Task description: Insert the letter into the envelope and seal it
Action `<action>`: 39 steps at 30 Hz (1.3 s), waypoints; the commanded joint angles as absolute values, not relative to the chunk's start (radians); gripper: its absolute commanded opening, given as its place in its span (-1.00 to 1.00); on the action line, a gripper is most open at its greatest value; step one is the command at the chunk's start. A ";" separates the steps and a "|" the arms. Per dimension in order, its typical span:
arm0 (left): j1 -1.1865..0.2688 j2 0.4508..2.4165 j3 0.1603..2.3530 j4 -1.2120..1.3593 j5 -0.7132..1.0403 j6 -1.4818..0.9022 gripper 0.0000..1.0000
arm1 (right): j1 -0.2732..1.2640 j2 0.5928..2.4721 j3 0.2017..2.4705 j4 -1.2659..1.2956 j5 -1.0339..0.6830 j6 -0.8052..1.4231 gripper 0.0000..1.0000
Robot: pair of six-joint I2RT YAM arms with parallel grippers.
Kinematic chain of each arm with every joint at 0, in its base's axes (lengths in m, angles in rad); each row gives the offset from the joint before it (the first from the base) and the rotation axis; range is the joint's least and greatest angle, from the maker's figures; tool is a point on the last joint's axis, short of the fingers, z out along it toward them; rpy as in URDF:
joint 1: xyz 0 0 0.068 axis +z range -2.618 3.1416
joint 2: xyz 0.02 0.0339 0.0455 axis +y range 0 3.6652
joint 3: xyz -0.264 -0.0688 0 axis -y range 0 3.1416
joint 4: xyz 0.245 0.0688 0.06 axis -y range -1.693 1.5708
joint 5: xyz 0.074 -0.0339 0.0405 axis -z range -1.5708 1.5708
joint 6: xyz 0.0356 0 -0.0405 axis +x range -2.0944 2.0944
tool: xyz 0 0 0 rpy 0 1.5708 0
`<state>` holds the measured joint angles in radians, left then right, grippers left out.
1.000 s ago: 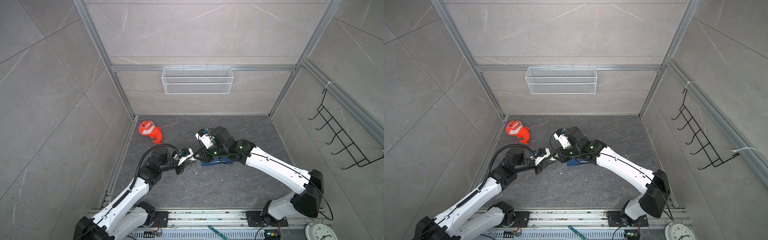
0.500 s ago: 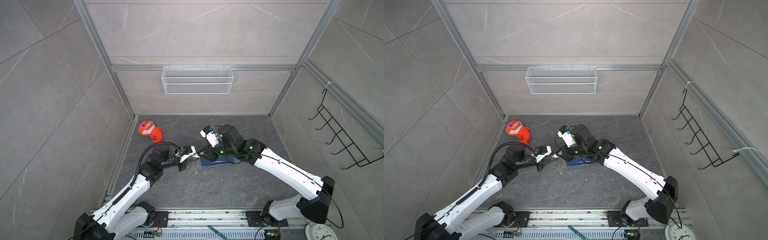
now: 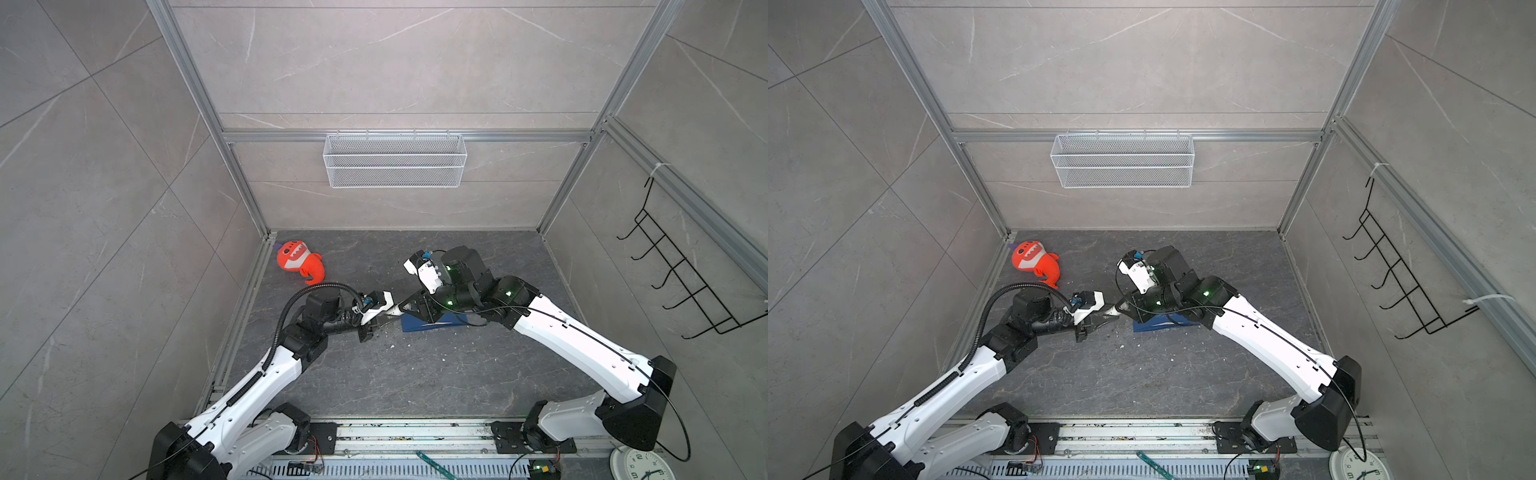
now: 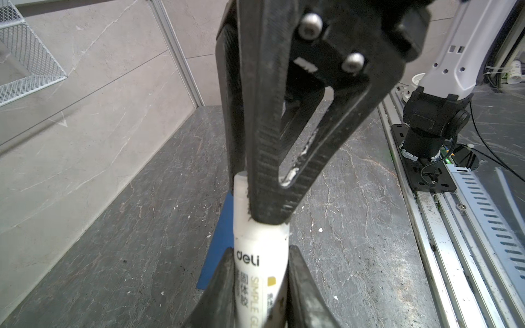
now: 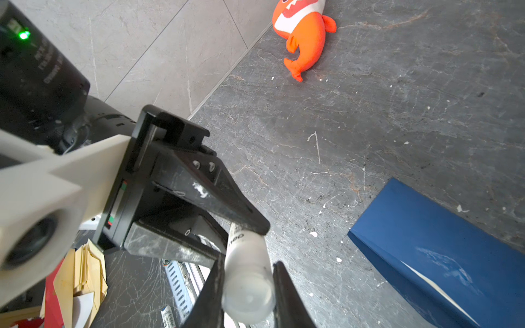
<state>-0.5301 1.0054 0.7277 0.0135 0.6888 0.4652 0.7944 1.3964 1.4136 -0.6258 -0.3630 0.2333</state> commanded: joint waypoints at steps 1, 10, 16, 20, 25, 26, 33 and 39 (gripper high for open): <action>-0.509 1.018 0.734 -0.123 0.714 0.483 -1.00 | 0.749 1.333 1.432 -0.664 -0.322 0.114 -1.00; -0.508 1.029 0.746 -0.141 0.780 0.488 -1.00 | 0.746 1.351 1.480 -0.744 -0.343 -0.110 -1.00; -0.508 0.995 0.727 -0.115 0.740 0.492 -1.00 | 0.590 1.371 1.469 -0.704 -0.264 0.042 -1.00; -0.508 0.976 0.718 -0.101 0.707 0.491 -1.00 | 0.453 1.494 1.549 -0.776 -0.153 0.099 -0.99; -0.509 0.959 0.709 -0.083 0.692 0.483 -1.00 | 0.310 1.699 1.667 -0.803 -0.114 0.111 -0.98; -0.508 0.958 0.709 -0.083 0.691 0.481 -1.00 | 0.288 1.743 1.686 -0.798 -0.103 0.112 -0.99; -0.508 0.949 0.710 -0.078 0.684 0.474 -1.00 | 0.202 2.019 1.833 -0.810 -0.008 0.120 -0.99; -0.508 0.942 0.706 -0.071 0.682 0.469 -1.00 | 0.159 2.182 1.913 -0.823 0.015 0.133 -0.99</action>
